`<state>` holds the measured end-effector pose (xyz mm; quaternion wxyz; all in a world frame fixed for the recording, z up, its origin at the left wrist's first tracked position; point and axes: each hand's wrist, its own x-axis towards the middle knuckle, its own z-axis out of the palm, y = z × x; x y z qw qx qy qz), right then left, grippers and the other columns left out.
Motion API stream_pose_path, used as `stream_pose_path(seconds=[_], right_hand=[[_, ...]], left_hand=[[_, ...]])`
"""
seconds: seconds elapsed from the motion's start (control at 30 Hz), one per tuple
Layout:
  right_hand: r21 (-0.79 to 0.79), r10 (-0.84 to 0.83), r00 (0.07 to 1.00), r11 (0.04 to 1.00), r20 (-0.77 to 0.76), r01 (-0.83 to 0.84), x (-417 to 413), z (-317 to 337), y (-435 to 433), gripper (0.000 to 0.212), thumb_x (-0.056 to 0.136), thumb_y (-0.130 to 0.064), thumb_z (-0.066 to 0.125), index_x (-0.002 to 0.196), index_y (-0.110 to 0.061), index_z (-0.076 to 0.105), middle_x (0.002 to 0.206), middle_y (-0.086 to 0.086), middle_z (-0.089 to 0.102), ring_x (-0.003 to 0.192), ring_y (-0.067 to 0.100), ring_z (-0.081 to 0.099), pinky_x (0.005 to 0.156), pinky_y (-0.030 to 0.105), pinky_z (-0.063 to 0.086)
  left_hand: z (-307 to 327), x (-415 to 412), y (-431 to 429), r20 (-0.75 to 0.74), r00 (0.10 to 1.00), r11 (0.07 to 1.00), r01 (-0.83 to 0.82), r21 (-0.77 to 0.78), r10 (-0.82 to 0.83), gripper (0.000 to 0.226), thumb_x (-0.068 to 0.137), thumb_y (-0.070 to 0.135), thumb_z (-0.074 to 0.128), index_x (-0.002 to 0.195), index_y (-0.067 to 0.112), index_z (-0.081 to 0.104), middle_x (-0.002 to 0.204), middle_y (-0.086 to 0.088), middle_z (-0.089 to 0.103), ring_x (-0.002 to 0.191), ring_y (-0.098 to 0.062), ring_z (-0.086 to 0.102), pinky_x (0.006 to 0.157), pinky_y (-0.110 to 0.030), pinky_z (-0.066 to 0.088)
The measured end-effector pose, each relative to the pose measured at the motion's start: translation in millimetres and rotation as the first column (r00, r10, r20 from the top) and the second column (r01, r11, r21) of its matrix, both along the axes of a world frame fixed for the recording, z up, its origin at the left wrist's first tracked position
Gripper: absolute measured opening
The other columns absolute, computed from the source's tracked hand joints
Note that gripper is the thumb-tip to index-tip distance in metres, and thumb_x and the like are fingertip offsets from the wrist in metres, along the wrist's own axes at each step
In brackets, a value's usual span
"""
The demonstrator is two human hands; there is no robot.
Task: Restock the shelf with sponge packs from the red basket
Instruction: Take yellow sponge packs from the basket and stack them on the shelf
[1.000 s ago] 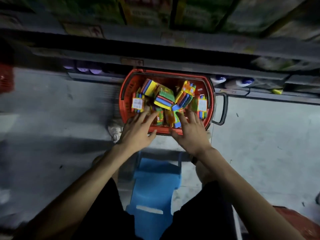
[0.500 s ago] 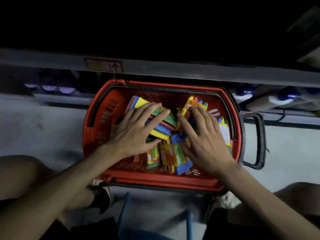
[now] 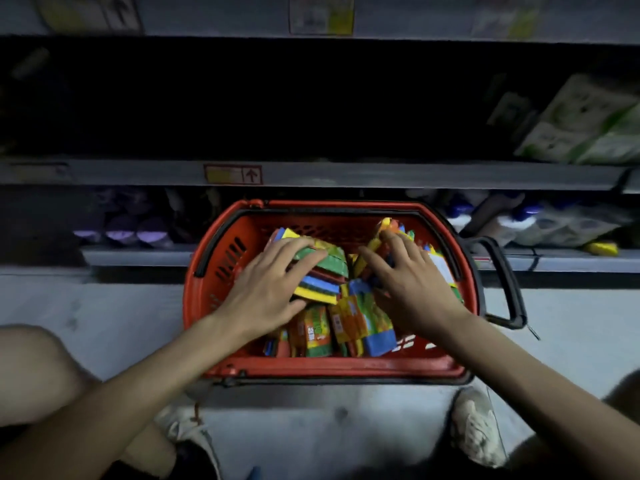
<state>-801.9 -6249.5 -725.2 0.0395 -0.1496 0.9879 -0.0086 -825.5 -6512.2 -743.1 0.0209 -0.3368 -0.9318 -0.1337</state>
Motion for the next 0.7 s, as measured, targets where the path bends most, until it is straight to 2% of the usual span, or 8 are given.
stream_pose_path(seconds=[0.07,0.13,0.2,0.33,0.4,0.53,0.63,0.7], right_hand=[[-0.036,-0.042,0.999,0.998,0.007,0.042,13,8,-3,0.076,0.076,-0.024,0.079,0.146,-0.015,0.051,0.149,0.029,0.041,0.136,0.05,0.042,0.094,0.055,0.054],[-0.003,-0.072,0.997,0.997,0.026,0.072,25,17,-7,0.073,0.08,-0.03,0.076,0.147,-0.019,0.048,0.153,0.025,0.036,0.136,0.047,0.042,0.087,0.051,0.056],[0.005,-0.103,0.994,0.995,0.032,0.103,32,23,-9,0.068,0.084,-0.037,0.072,0.146,-0.022,0.048,0.153,0.022,0.035,0.13,0.045,0.046,0.084,0.049,0.057],[-0.036,-0.154,0.985,0.987,0.08,0.157,32,40,-12,0.05,0.095,-0.048,0.057,0.139,-0.025,0.051,0.147,0.014,0.036,0.129,0.036,0.047,0.091,0.044,0.054],[-0.035,-0.181,0.978,0.982,0.107,0.186,27,46,-12,0.048,0.099,-0.053,0.052,0.138,-0.027,0.052,0.14,0.011,0.04,0.127,0.031,0.049,0.092,0.041,0.054],[0.032,-0.23,0.954,0.973,0.194,0.228,10,52,-13,0.052,0.098,-0.059,0.051,0.141,-0.03,0.043,0.134,0.008,0.042,0.123,0.029,0.053,0.087,0.04,0.054],[0.065,-0.266,0.943,0.964,0.201,0.258,-7,49,-15,0.048,0.1,-0.06,0.043,0.134,-0.025,0.043,0.119,0.005,0.043,0.111,0.029,0.058,0.079,0.041,0.056],[0.039,-0.3,0.938,0.954,0.172,0.298,-16,44,-16,0.046,0.103,-0.057,0.035,0.128,-0.02,0.046,0.109,0.004,0.042,0.104,0.031,0.06,0.073,0.041,0.055]], left_hand=[[9,13,-2,-0.007,1.0,0.999,-0.016,0.033,0.016,0.086,0.07,0.013,0.085,0.146,0.021,0.046,0.152,-0.006,0.036,0.141,-0.031,0.039,0.083,-0.046,0.061],[17,25,-4,0.004,0.999,0.997,-0.049,0.064,0.049,0.087,0.069,0.008,0.083,0.144,0.024,0.044,0.153,-0.006,0.032,0.141,-0.032,0.039,0.07,-0.045,0.062],[21,37,-5,0.001,0.997,0.991,-0.078,0.108,0.079,0.088,0.067,0.005,0.083,0.143,0.026,0.043,0.151,-0.006,0.034,0.14,-0.032,0.041,0.07,-0.044,0.062],[25,43,-7,-0.039,0.995,0.982,-0.086,0.169,0.093,0.091,0.063,-0.002,0.085,0.141,0.025,0.046,0.148,-0.009,0.036,0.134,-0.033,0.049,0.067,-0.033,0.062],[21,38,-9,-0.042,0.99,0.97,-0.12,0.211,0.131,0.091,0.063,-0.004,0.087,0.139,0.026,0.046,0.149,-0.008,0.033,0.128,-0.035,0.055,0.07,-0.031,0.063],[4,30,-11,0.057,0.969,0.914,-0.245,0.324,0.239,0.086,0.071,0.001,0.082,0.14,0.034,0.042,0.153,-0.002,0.025,0.122,-0.031,0.056,0.082,-0.04,0.062],[-5,22,-6,0.113,0.959,0.895,-0.284,0.345,0.261,0.084,0.073,0.005,0.082,0.139,0.035,0.04,0.154,0.004,0.021,0.123,-0.027,0.055,0.083,-0.043,0.061],[-7,15,1,0.121,0.959,0.895,-0.282,0.346,0.256,0.083,0.072,0.009,0.084,0.138,0.032,0.04,0.156,0.006,0.02,0.13,-0.028,0.052,0.091,-0.044,0.058]])
